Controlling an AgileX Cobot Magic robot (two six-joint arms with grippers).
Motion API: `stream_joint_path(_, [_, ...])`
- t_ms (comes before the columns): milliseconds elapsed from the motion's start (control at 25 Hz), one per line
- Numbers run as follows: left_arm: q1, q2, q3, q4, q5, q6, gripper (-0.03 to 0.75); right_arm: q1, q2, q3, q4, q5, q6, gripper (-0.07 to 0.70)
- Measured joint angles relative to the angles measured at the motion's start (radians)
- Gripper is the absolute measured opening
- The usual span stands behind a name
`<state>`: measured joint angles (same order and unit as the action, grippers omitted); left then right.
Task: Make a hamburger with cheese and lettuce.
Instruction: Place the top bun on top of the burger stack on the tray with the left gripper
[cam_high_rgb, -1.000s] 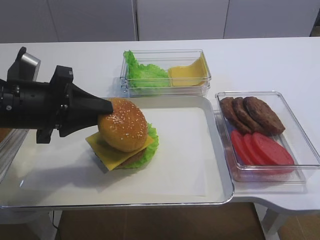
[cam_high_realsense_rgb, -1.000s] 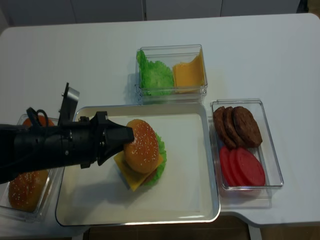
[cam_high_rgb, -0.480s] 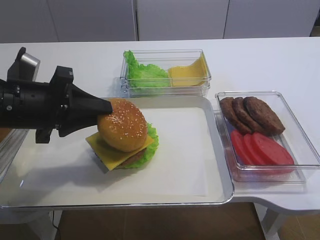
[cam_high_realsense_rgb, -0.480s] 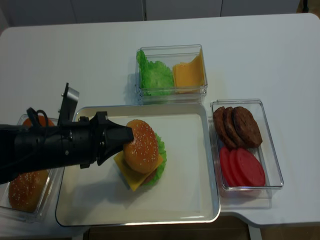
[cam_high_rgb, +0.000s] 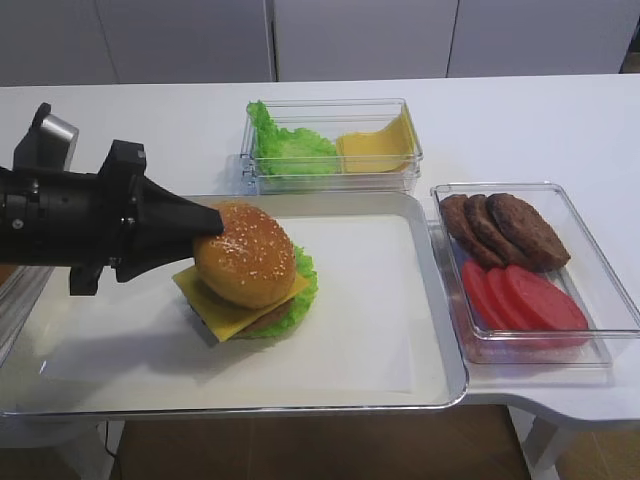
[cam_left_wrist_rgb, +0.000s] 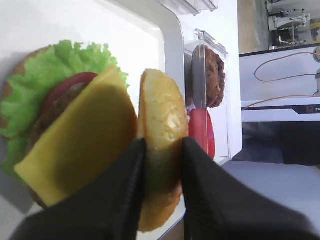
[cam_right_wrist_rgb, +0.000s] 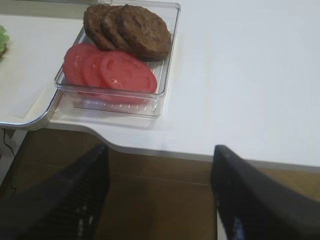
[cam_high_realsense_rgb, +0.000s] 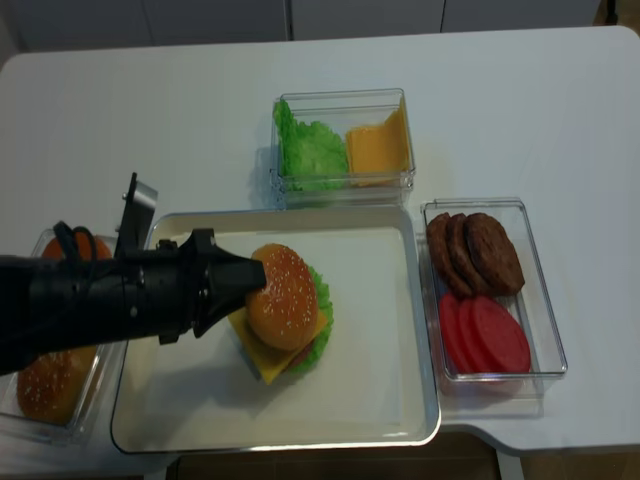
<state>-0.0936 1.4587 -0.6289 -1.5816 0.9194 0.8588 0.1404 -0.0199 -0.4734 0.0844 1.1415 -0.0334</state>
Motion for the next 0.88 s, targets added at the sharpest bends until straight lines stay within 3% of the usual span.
stream_joint_path(400, [0.000, 0.000, 0.001, -0.011, -0.023, 0.004, 0.184, 0.000, 0.000, 0.000, 0.000, 0.000, 0.002, 0.478])
stream_joint_path(880, [0.000, 0.000, 0.001, -0.004, -0.053, 0.025, 0.269, 0.000, 0.000, 0.000, 0.000, 0.000, 0.002, 0.478])
